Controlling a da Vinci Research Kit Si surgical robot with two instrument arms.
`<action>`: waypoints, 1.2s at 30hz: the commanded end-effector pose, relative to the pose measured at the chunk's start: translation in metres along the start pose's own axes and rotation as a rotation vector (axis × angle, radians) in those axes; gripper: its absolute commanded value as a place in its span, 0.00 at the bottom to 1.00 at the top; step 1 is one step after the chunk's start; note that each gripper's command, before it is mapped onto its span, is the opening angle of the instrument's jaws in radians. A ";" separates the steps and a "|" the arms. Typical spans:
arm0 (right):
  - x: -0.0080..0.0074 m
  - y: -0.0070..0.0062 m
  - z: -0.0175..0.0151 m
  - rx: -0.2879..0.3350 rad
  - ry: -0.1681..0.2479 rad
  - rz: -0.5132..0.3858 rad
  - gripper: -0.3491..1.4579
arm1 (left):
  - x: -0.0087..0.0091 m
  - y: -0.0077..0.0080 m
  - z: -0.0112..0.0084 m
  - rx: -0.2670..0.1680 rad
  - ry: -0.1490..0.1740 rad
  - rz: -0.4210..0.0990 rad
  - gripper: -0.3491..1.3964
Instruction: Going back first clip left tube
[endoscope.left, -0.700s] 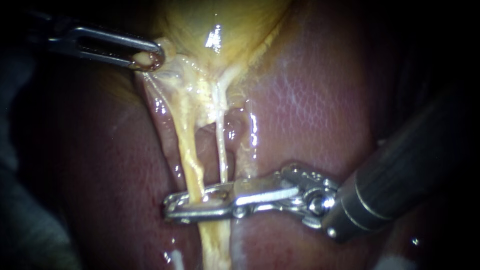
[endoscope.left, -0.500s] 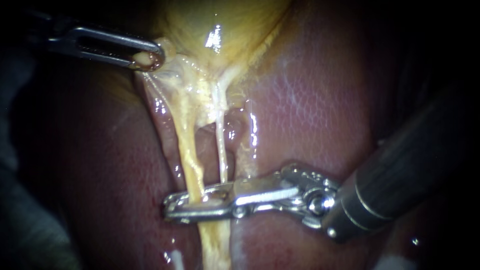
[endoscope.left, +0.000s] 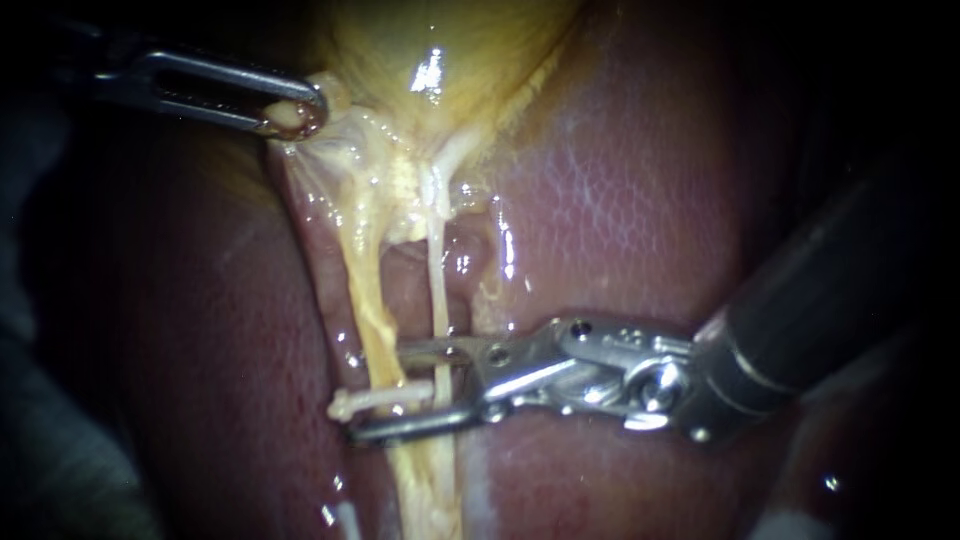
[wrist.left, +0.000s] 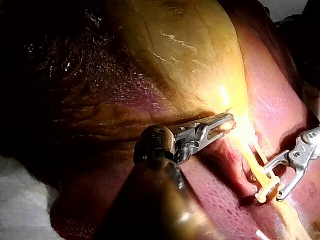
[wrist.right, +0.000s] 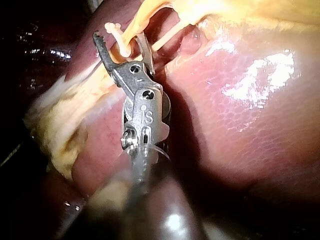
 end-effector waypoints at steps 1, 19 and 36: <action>0.0005 -0.0002 -0.0008 0.001 -0.037 -0.031 0.47 | 0.0000 0.0000 0.0000 0.000 0.000 0.000 0.00; 0.0049 -0.0025 -0.0161 -0.119 -0.190 -0.265 0.47 | 0.0000 0.0000 -0.0001 0.000 0.000 0.000 0.00; 0.0049 -0.0023 -0.0176 -0.141 -0.193 -0.275 0.47 | -0.0025 -0.0022 0.0067 0.003 -0.007 0.020 0.00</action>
